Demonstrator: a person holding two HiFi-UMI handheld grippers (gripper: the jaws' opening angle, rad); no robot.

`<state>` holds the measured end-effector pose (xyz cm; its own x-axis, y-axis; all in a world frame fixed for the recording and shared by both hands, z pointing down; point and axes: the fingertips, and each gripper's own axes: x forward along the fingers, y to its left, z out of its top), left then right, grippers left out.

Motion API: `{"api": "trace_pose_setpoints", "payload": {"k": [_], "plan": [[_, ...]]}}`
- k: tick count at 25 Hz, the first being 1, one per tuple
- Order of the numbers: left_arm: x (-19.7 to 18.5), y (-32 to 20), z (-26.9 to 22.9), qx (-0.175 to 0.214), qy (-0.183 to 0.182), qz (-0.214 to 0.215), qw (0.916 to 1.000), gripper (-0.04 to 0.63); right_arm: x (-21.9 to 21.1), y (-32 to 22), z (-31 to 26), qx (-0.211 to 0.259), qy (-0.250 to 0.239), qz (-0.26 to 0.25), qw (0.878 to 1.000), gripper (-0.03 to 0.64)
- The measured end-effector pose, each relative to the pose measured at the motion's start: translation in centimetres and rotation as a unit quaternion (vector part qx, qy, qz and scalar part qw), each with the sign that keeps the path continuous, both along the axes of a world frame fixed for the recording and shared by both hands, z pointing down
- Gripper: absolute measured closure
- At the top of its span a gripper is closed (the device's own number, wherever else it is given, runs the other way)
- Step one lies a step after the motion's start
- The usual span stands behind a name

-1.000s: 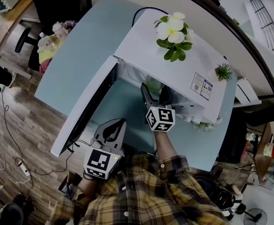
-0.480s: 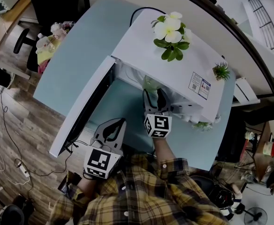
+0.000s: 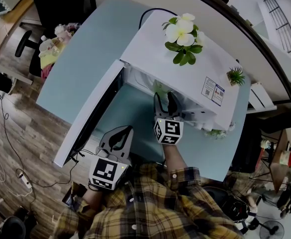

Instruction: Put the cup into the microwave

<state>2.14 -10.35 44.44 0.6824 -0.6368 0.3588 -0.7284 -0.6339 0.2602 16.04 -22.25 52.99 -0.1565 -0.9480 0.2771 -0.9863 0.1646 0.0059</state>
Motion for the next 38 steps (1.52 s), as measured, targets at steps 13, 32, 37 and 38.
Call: {"api": "trace_pose_setpoints", "payload": {"k": [13, 32, 37, 38], "plan": [[-0.3, 0.2, -0.1, 0.004, -0.002, 0.0, 1.0, 0.606, 0.5, 0.3, -0.3, 0.005, 0.018, 0.012, 1.0, 0.6], [0.1, 0.2, -1.5, 0.034, -0.007, -0.006, 0.9994, 0.606, 1.3, 4.2, -4.1, 0.023, -0.046, -0.046, 0.998, 0.612], [1.0, 0.1, -2.2, 0.048, -0.009, 0.0, 0.9988, 0.606, 1.6, 6.5, -6.4, 0.036, -0.061, -0.073, 0.995, 0.612], [1.3, 0.1, -2.4, 0.051, -0.008, 0.004, 0.9987, 0.606, 1.8, 7.0, -6.9, 0.038, -0.063, -0.078, 0.994, 0.612]]}}
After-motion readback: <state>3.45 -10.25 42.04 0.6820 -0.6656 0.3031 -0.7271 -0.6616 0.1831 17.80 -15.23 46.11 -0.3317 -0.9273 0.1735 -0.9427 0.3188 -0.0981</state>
